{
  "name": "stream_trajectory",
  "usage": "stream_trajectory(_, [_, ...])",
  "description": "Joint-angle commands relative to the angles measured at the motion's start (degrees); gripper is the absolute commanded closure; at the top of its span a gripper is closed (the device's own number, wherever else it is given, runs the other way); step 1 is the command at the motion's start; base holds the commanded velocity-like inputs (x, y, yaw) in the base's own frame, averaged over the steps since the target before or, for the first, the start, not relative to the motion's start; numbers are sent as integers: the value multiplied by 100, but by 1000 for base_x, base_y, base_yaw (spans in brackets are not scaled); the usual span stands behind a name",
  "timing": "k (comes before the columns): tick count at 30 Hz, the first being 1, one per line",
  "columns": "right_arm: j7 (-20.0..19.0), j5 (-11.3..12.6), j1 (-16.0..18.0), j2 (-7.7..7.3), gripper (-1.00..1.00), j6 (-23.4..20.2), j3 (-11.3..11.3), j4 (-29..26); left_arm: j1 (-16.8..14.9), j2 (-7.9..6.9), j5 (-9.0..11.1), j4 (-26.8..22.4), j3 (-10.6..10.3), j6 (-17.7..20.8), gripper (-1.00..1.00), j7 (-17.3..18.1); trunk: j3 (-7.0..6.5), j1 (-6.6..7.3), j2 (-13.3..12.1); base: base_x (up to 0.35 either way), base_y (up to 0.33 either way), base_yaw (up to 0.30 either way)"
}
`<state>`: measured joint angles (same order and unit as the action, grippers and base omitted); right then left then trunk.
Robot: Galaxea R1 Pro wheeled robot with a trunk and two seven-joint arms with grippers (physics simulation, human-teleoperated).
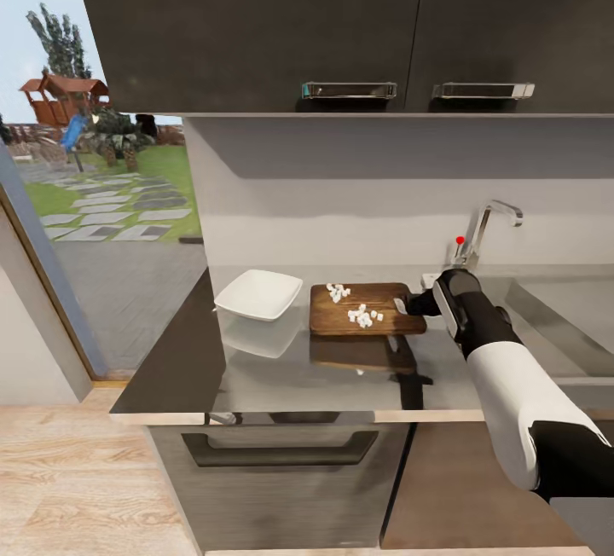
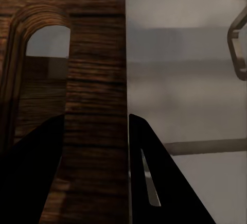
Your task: In the kitchen, take the Vidalia onion out of the sink, dice it on the chopping board with the paring knife, put the diced onion into the bowl on the countertop, then place both the paring knife and the chopping board into the sink.
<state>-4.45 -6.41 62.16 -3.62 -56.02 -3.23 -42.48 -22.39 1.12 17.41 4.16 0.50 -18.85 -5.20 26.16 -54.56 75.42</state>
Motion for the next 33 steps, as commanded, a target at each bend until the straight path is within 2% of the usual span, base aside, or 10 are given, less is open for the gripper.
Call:
stream_trajectory(1, [-47,-55,6,3,100,-23,-12,-6,-11,2,8,23,3,-39,-100,-7,6,0,4,0,0,0])
stream_trajectory(8, [-47,-53,23,109,100,-31,-18,-6,-11,2,8,23,3,-39,-100,-7,6,0,4,0,0,0])
stream_trajectory(29, [-47,-53,90,124,100,-44,-20,-6,-11,2,8,23,3,-39,-100,-5,6,0,4,0,0,0])
stream_trajectory(33, [-47,-53,94,182,100,-48,-20,-6,-11,2,8,23,3,-36,-100,1,6,0,4,0,0,0])
